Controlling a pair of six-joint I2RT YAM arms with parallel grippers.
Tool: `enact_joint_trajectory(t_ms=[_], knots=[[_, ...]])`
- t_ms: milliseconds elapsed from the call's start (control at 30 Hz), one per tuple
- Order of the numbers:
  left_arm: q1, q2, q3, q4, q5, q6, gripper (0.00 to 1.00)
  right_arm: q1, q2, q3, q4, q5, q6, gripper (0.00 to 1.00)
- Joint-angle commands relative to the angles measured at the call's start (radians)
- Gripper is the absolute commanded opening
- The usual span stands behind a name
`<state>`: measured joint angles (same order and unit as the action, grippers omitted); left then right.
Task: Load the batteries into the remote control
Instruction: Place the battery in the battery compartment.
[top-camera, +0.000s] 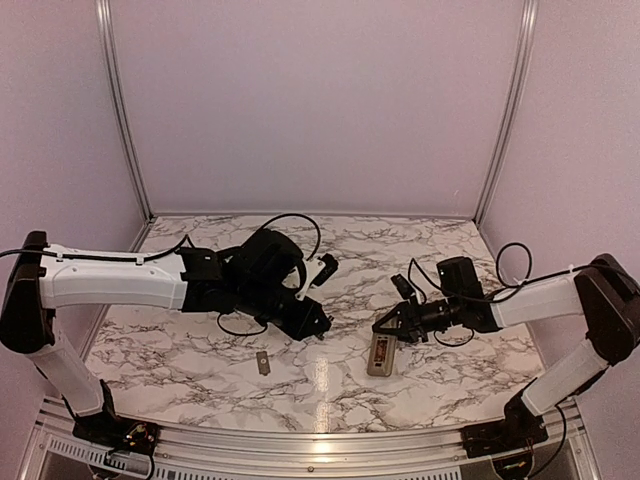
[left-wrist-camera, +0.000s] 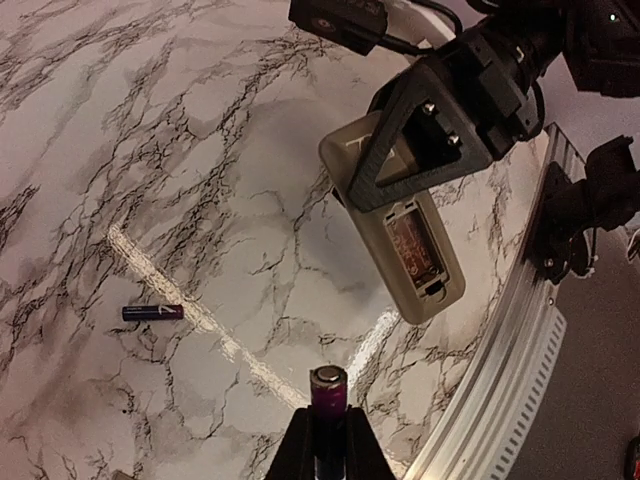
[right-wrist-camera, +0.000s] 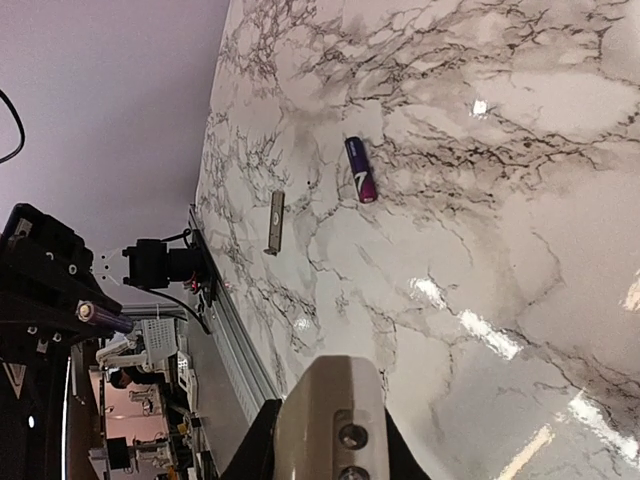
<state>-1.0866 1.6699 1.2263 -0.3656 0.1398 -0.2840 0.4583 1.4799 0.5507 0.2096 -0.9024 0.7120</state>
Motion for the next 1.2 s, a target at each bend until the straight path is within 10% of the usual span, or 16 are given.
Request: enact_joint_trajectory(t_ms=[0,1167], knots=[[-0.011,-0.020,-0.034,0.106,-0.021,-0.343,0.00,0.064,-0.003,0.005,0.044,0.076,0.093,0.00],[-0.127,0.253,0.128,-0.003,0.070,-0.573,0.00,0.272,0.083,-0.052,0.244,0.215,0.408,0.00]])
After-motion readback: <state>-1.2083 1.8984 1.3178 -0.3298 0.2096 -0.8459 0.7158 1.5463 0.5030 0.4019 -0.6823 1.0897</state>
